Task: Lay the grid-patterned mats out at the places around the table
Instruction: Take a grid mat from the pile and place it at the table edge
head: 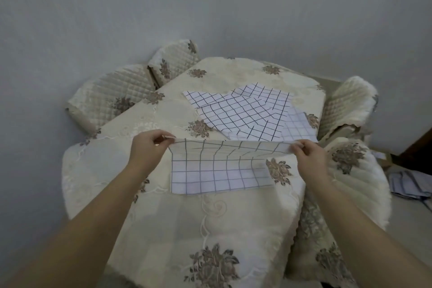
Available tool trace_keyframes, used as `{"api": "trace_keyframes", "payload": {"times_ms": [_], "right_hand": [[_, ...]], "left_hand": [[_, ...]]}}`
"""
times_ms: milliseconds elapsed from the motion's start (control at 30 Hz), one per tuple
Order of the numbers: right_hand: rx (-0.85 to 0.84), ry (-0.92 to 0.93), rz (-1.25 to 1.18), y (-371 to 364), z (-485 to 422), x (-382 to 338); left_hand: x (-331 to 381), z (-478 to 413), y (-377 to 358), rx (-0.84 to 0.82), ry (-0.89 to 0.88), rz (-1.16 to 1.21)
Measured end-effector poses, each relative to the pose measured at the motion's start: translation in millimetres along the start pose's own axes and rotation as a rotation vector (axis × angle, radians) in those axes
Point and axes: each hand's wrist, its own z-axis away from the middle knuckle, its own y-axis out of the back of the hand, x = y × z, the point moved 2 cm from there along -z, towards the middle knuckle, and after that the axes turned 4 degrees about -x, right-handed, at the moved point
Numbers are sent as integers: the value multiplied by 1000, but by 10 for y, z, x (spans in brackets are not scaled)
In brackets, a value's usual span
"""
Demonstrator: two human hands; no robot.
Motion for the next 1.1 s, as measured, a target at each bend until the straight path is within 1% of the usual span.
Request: {"api": "trace_keyframes", "payload": {"times_ms": [167, 267, 367, 533, 700, 800, 1000, 1100], "right_hand": [[-67, -97, 89, -103, 353, 426], [-76, -145, 121, -169, 575, 622], [-80, -206, 150, -218, 820, 742], [-98, -278, 200, -266, 1206, 868], [-120, -338, 280, -293, 1467, 1029], [-117, -353, 263, -329, 1589, 1002], [-76, -404, 146, -357, 1657, 921], [-53, -412, 137, -338, 1609, 931]], "left_hand": [[-372, 384, -132, -95, 89, -38], [-591, 575, -182, -133, 130, -67], [-791, 783, -224, -186, 162, -106], [-1025, 1205, -294, -310, 227, -58], [-1182, 1484, -310, -375, 249, -116], [-1212, 1562, -306, -421, 244, -105], [-1164, 1589, -257, -455, 311, 49], [-1095, 1551, -223, -455, 272, 72]]}}
